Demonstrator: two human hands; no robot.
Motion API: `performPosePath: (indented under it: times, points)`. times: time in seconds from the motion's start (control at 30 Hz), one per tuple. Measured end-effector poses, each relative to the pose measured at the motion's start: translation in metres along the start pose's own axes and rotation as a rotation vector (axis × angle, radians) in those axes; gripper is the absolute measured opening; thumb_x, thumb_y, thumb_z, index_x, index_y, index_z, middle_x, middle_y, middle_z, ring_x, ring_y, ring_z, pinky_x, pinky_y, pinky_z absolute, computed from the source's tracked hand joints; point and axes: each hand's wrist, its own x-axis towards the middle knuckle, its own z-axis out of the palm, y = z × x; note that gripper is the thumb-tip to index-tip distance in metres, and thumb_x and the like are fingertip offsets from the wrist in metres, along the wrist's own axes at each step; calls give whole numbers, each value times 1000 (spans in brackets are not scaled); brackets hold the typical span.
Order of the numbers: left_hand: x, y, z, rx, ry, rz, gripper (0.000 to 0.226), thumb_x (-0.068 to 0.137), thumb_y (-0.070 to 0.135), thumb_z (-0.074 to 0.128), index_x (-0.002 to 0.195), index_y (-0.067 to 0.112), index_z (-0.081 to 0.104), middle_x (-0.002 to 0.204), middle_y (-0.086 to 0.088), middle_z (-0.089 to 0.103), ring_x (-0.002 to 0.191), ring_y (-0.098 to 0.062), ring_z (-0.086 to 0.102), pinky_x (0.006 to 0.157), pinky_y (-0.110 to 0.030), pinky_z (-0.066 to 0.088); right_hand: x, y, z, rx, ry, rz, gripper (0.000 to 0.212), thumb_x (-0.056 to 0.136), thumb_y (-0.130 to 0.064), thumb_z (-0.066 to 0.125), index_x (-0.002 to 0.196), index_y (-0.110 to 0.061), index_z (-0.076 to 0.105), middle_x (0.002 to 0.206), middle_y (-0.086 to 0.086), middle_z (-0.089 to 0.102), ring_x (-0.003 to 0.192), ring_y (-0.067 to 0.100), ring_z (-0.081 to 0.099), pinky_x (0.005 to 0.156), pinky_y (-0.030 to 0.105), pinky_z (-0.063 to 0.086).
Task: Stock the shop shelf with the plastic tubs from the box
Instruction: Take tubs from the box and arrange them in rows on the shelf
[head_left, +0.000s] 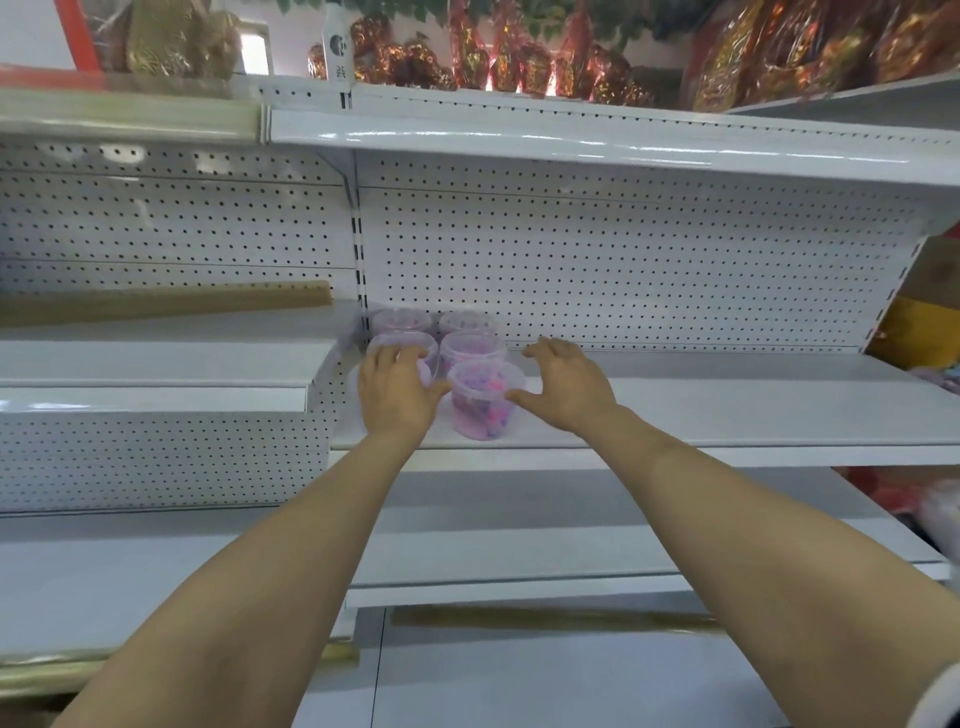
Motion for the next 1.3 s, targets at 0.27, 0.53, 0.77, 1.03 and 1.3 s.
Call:
performPosePath:
  times: [0.27, 0.53, 0.77, 1.03, 1.3]
  points:
    - [-42, 134, 9, -172, -52, 102, 43, 88, 44, 60, 123, 20, 60, 132, -6, 55, 124, -30, 42, 99, -37, 38, -78, 84, -82, 51, 86, 196, 60, 94, -55, 51, 140, -16, 48, 146, 4, 47, 137, 26, 38, 104, 39, 39]
    - [-148, 293, 46, -327, -261, 220, 45, 90, 48, 55, 124, 18, 59, 134, -6, 52, 125, -29, 42, 102, -38, 38, -220, 201, -172, 5, 110, 440, 65, 93, -58, 50, 140, -13, 45, 140, 12, 53, 125, 31, 50, 96, 39, 44]
    - [-256, 415, 83, -455, -477, 319, 49, 90, 50, 55, 128, 18, 55, 138, -7, 48, 127, -27, 40, 102, -36, 36, -351, 289, -232, -21, 110, 690, 64, 92, -56, 52, 137, -11, 44, 131, 18, 59, 118, 36, 56, 91, 39, 46]
    - [-334, 500, 144, -466, -669, 371, 47, 87, 53, 56, 122, 21, 56, 131, -4, 53, 121, -27, 47, 97, -38, 42, -450, 376, -246, 43, 84, 912, 66, 94, -54, 51, 140, -9, 41, 137, 17, 55, 124, 34, 52, 97, 39, 42]
    - [-366, 557, 270, -380, -811, 378, 54, 86, 56, 56, 123, 17, 56, 127, -8, 58, 118, -30, 51, 93, -41, 46, -485, 498, -208, 35, -1, 1044, 68, 94, -54, 50, 143, -8, 38, 136, 19, 55, 121, 36, 53, 82, 35, 39]
